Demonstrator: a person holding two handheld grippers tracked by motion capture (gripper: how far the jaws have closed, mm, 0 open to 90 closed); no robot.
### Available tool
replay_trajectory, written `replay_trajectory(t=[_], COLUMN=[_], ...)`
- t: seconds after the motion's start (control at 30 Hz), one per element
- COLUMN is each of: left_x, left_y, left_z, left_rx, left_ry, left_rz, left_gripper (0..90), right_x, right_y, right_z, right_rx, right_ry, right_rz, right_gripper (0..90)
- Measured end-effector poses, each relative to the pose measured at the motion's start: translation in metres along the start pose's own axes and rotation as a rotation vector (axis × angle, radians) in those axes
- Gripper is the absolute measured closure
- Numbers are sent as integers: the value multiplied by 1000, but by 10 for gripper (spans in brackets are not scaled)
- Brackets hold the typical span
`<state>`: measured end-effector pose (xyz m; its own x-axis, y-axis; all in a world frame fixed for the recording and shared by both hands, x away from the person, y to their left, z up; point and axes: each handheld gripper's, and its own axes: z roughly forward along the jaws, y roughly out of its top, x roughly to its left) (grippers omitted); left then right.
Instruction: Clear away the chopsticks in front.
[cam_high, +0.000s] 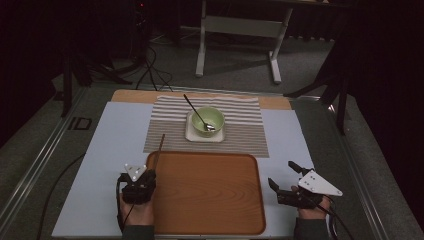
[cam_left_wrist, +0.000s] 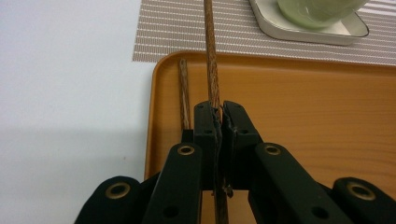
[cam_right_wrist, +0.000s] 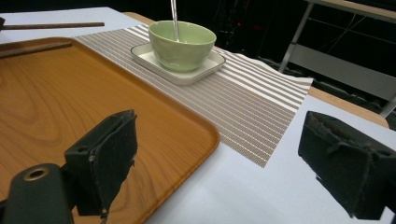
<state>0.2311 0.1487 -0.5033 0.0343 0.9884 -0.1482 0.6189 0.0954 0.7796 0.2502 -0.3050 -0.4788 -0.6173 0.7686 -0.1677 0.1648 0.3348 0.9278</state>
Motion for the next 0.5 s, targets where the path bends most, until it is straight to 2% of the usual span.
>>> replay_trajectory(t=[0.17,0.2,0.5], left_x=[0,0,-1], left_y=[-4,-6,-11], left_z=[-5,-7,-13], left_rx=[1,-3,-2], left_ry=[8,22,30], left_rz=[5,17,20], left_gripper=[859,859,859], right_x=[0,0,0], right_y=[0,0,0], right_z=[0,1,1], right_rx=[0,0,1], right_ry=[1,1,1], right_rz=[1,1,2], right_gripper=[112,112,112])
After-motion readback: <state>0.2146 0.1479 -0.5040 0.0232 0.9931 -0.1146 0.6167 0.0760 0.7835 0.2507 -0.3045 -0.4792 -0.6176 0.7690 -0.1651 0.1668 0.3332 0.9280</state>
